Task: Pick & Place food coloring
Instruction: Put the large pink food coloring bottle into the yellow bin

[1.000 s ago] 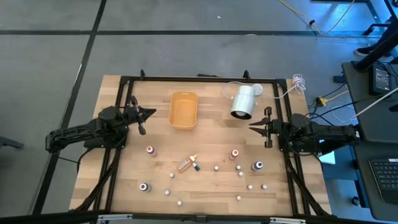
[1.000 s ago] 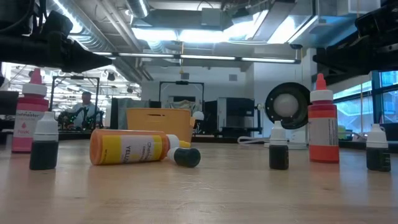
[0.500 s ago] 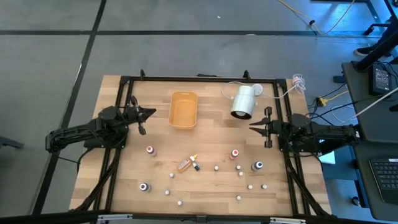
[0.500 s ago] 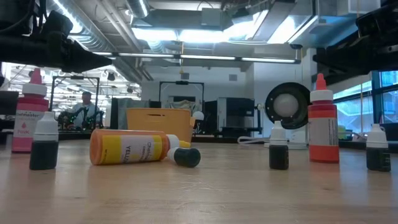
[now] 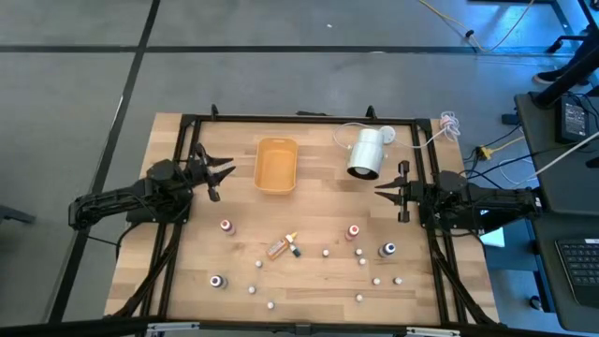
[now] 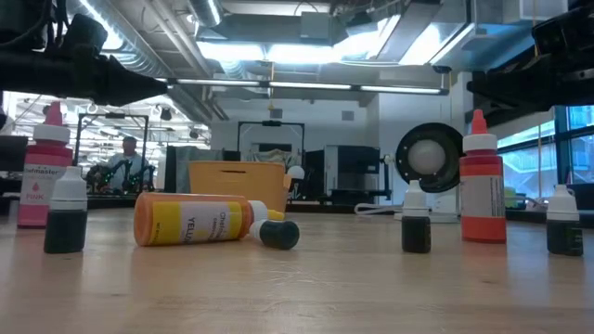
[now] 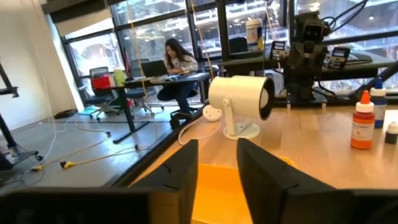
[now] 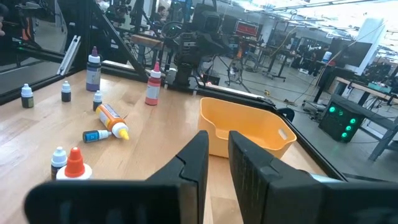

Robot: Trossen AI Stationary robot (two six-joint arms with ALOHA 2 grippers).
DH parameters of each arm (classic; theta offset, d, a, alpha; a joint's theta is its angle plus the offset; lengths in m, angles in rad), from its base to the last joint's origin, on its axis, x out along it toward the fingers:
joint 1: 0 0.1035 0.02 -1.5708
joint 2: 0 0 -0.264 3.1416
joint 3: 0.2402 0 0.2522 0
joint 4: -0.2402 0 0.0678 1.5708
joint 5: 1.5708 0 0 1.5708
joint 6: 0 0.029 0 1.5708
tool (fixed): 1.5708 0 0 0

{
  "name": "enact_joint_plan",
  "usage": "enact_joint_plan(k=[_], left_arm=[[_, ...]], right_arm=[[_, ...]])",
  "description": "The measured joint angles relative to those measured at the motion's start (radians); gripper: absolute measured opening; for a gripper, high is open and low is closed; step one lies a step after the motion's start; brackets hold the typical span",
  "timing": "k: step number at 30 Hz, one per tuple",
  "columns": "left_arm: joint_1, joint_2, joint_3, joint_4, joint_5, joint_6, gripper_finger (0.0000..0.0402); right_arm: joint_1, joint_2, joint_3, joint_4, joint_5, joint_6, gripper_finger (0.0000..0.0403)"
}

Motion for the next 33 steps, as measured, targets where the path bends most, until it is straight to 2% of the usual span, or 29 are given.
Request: enact_joint_plan(k=[3,7,11,15,20,22,25,28,33], left_arm=[[0.000,0.000,0.000,0.062,0.019,0.000,0.0151],[0.000,0.000,0.000,0.165,0.114,0.043,0.0187],[0.000,0.000,0.000,0.196,0.177,0.097,0.0211],[0.000,0.000,0.000,0.195,0.180,0.089,0.0219],[0.000,0.002,0.000,0.220,0.178,-0.030,0.0218],[0.000,0.009,0.016,0.225,0.146,-0.085,0.0215],[0.000,0.057,0.078,0.171,0.090,-0.110,0.0215],[0.000,0.158,0.192,0.038,0.074,-0.140,0.0218],[-0.020,0.423,0.476,-0.249,0.105,-0.245,0.0218]], right_arm=[[0.000,0.000,0.000,0.000,0.000,0.002,0.0067],[0.000,0.000,0.000,0.000,0.000,0.025,0.0067],[0.000,0.000,0.000,0.000,0.000,0.024,0.0067],[0.000,0.000,0.000,0.000,0.000,0.023,0.0067],[0.000,0.000,0.000,0.006,0.001,-0.016,0.0067],[0.000,0.000,0.000,0.006,0.001,-0.048,0.0067],[0.000,0.000,0.000,0.005,0.001,-0.097,0.0067],[0.000,0.000,0.000,0.005,0.001,-0.106,0.0067],[0.000,0.000,0.000,0.007,0.002,-0.109,0.0067]])
